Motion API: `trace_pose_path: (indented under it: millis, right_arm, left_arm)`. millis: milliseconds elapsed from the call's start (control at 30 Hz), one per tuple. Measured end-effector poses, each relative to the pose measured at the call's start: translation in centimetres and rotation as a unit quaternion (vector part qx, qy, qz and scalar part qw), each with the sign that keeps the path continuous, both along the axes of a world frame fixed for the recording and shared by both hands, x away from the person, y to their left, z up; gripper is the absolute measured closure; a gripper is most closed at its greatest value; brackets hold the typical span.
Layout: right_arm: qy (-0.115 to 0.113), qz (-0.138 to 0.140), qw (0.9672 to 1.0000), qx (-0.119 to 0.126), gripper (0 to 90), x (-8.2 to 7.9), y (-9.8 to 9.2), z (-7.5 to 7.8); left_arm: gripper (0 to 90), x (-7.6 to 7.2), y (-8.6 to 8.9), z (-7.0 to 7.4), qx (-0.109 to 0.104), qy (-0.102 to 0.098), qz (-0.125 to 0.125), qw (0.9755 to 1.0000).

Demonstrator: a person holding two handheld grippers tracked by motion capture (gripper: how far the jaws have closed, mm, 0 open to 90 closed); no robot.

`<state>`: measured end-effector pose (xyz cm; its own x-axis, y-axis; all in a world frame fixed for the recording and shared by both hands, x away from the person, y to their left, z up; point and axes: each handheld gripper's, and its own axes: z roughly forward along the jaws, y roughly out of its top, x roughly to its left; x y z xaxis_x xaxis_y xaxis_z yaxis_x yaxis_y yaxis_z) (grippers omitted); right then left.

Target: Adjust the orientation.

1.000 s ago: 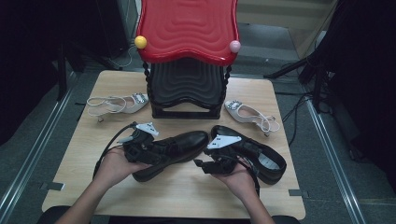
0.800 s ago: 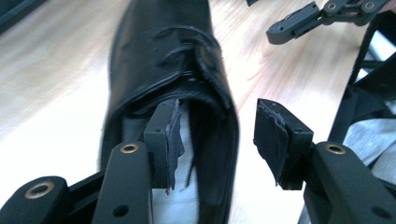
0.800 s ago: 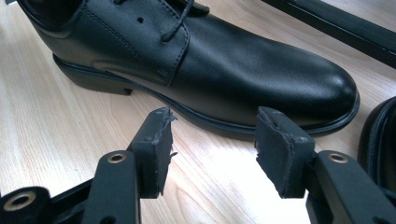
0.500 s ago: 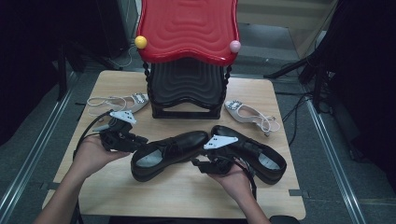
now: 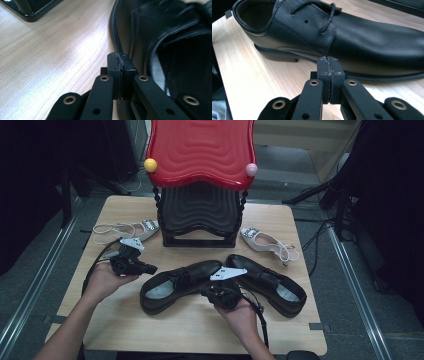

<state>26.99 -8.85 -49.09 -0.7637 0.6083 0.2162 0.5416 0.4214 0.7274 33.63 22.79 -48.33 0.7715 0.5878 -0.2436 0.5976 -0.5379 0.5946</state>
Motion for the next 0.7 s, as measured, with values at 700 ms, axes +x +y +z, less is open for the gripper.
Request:
trace_pose_path:
  millis: [700]
  right_arm:
    - [0.014, -0.019, 0.9995, -0.023, 90.0, 1.1, 0.7, -0.9]
  left_arm:
    - [90.0, -0.7, -2.3, -1.7, -0.014, 0.03, -0.01, 0.9994]
